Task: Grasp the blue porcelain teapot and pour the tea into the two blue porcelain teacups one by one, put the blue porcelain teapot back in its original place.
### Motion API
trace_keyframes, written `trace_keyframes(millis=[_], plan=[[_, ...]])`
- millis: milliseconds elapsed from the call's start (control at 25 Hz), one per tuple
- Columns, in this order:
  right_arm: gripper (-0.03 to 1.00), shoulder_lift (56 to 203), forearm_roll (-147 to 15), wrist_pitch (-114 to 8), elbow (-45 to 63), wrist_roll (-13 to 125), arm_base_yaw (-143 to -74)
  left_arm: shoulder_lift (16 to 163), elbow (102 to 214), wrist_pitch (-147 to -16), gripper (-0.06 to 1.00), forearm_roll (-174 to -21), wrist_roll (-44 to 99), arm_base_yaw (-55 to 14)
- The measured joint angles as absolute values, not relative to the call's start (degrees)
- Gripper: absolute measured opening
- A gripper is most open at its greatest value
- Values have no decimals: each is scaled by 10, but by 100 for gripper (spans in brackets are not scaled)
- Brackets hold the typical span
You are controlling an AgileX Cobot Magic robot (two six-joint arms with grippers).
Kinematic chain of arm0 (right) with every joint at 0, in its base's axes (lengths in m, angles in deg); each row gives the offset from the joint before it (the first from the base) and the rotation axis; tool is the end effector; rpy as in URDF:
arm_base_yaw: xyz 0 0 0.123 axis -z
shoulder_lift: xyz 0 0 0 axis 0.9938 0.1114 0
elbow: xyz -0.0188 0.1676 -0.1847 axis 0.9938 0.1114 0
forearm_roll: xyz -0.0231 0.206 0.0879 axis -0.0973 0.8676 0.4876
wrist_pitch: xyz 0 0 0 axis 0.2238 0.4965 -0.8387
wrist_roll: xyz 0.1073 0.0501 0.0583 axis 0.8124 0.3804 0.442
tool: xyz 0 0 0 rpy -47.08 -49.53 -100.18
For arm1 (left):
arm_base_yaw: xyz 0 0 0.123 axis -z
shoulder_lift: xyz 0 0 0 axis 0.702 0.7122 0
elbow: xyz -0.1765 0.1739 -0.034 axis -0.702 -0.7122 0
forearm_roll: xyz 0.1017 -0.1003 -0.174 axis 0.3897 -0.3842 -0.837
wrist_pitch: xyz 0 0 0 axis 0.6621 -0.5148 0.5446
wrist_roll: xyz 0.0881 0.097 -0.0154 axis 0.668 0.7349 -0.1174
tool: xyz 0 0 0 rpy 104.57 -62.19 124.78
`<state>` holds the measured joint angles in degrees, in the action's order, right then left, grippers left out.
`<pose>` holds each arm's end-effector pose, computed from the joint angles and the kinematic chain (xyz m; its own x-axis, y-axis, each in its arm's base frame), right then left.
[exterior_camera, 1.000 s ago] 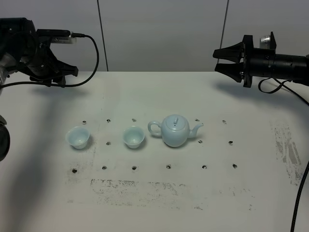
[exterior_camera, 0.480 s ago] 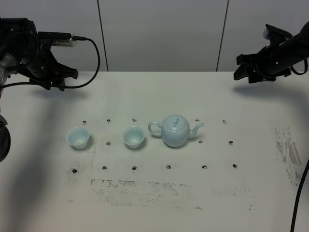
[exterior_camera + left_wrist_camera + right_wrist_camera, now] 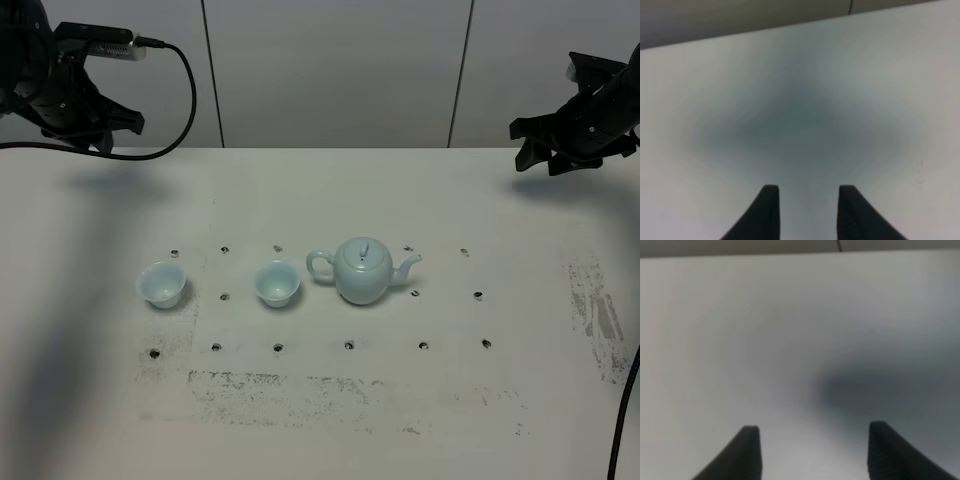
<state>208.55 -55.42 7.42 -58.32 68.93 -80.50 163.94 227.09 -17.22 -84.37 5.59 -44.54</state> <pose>0.5084 0.0116 0.1143 -0.9212 -0.0036 -0.3892 -0.1109 0.9609 0.2537 0.5101 -0.0005 0.1564 -0.8648 0.2053 -0.4583 0.1815 0.9787 0.0958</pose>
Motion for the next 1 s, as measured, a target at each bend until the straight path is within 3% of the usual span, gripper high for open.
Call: trace_keyframes(millis=[400,720,1000], plan=[[44,2021,-626,76,-579,712,-805,1471,2088,-172,29,-829,72,-449],[43,1963,-690,77,-475,713,-806,1214,1718,-339,29,-777,40,-450],[43,1895,-729,78,-370,713,-822,986,1480,-414,29,-697,-50,-450]])
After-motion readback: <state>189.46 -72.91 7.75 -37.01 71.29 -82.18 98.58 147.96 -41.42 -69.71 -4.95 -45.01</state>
